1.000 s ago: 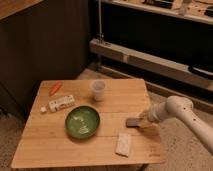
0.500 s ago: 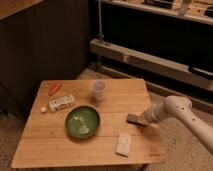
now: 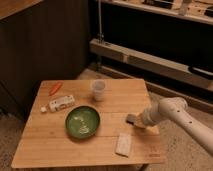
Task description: Place the eraser on the white sponge
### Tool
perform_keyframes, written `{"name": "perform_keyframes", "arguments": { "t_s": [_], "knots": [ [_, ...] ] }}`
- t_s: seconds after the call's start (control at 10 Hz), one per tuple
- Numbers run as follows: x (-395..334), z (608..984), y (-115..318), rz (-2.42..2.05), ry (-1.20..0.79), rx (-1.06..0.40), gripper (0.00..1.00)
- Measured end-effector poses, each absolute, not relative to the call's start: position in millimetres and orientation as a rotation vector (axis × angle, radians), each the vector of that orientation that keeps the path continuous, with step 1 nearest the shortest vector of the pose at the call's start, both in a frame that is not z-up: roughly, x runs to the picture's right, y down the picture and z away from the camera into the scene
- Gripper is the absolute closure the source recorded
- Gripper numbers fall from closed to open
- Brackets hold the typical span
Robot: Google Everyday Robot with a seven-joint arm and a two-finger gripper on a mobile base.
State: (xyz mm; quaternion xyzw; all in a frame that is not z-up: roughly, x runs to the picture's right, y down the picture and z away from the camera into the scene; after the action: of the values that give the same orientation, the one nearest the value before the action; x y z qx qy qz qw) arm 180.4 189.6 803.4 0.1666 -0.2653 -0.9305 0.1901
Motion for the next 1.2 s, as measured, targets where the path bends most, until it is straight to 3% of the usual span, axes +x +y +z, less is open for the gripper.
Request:
{"name": "perform_keyframes", "arguments": {
  "t_s": [0.2, 0.6, 0.9, 1.2],
  "knots": [
    [175.4, 795.8, 189.1, -2.587, -0.741, 0.486, 0.93],
    [209.9, 822.5, 190.1, -2.246, -0.753, 0.599, 0.52],
    [210.8, 817.8, 187.0, -2.276, -0.699, 0.649, 0.24],
    [212.2, 804.1, 180.6, -2.320, -0.626, 0.684, 0.20]
  ]
}}
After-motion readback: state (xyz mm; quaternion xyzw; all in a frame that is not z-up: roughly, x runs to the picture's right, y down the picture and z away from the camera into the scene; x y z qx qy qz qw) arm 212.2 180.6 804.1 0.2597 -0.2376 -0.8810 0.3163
